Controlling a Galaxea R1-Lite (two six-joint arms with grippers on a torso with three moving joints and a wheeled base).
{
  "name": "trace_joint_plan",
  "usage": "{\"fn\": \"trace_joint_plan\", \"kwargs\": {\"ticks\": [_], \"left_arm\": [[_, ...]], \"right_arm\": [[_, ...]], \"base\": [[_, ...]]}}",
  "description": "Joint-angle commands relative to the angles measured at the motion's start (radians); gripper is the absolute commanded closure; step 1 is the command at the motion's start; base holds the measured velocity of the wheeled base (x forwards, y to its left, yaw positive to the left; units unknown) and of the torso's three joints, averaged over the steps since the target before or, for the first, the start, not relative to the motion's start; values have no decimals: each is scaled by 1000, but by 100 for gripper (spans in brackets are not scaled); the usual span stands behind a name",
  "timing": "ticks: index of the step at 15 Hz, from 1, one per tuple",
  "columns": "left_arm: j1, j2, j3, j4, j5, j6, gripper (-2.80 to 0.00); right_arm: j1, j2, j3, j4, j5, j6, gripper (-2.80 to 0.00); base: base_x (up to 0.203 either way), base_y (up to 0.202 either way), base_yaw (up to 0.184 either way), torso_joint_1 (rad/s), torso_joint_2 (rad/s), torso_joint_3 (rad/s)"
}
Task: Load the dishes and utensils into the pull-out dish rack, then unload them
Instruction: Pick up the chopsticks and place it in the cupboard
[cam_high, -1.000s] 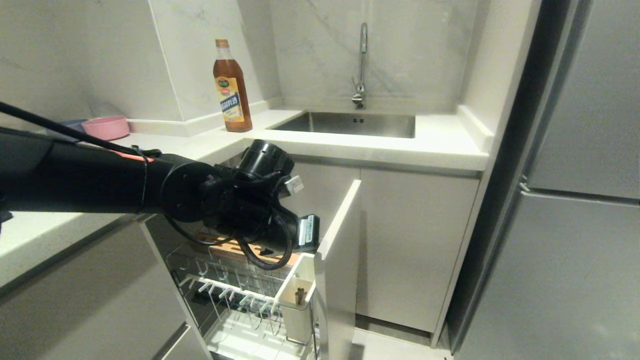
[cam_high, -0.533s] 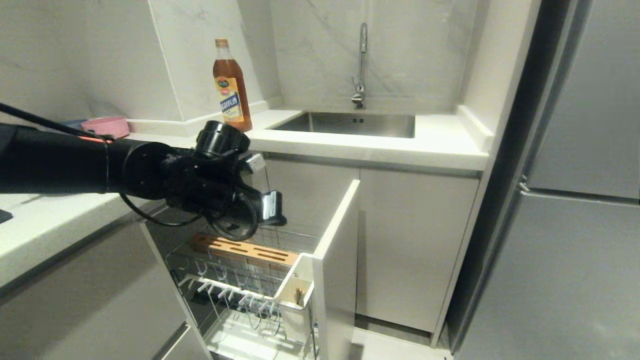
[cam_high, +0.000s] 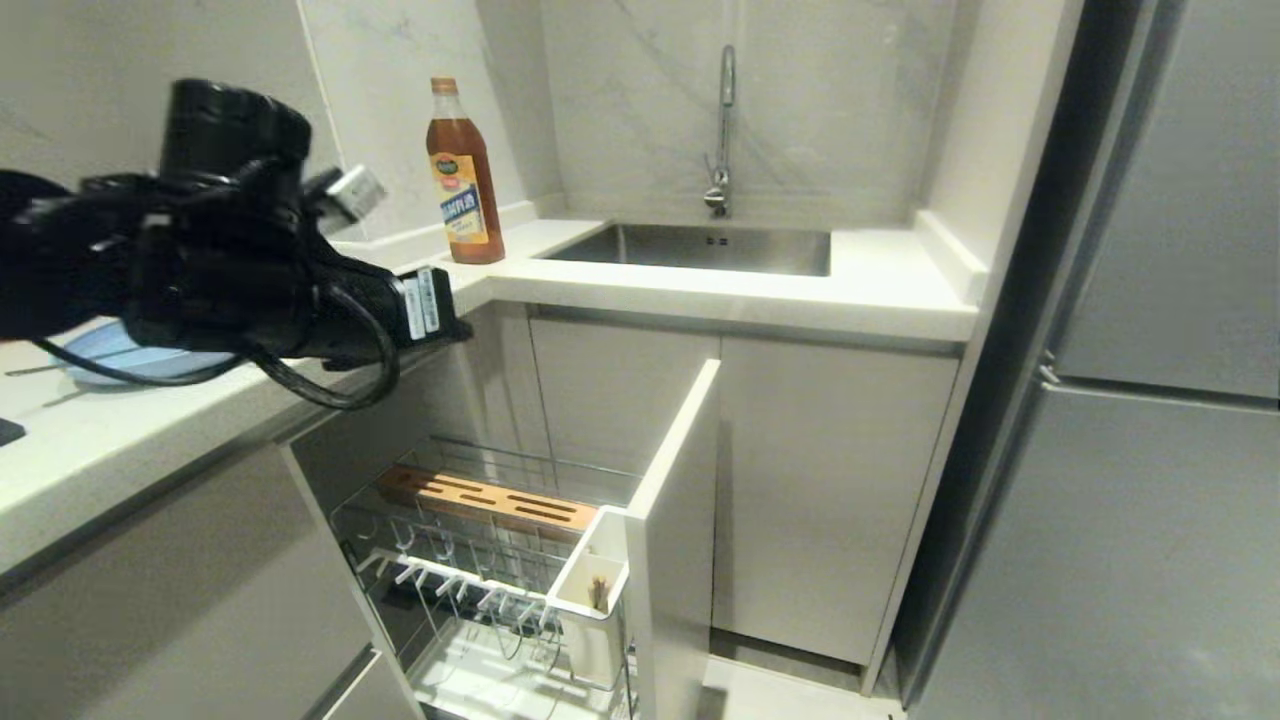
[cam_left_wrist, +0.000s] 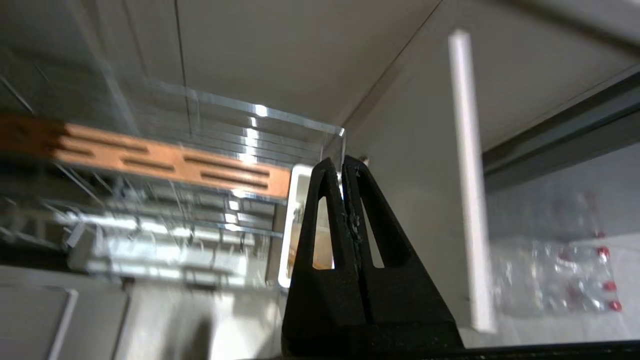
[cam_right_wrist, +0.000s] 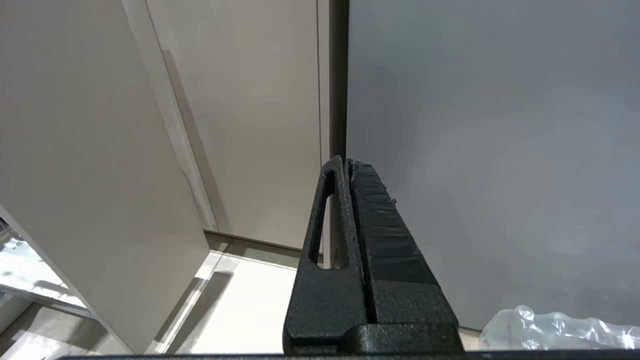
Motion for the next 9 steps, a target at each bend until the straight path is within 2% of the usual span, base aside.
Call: {"fn": "trace_joint_plan", "kwargs": {"ticks": [1, 5, 9], "left_arm": [[-1, -216, 14, 1, 11, 12, 0], [26, -507, 36, 5, 22, 83, 0], [128, -799, 172, 4, 89, 181, 0]], "right_arm": [[0, 1, 0, 0, 0, 0, 0], [0, 1, 0, 0, 0, 0, 0], [0, 1, 0, 0, 0, 0, 0]], "base": [[0, 0, 0, 0, 0, 0], [0, 0, 0, 0, 0, 0], [0, 0, 0, 0, 0, 0]]}}
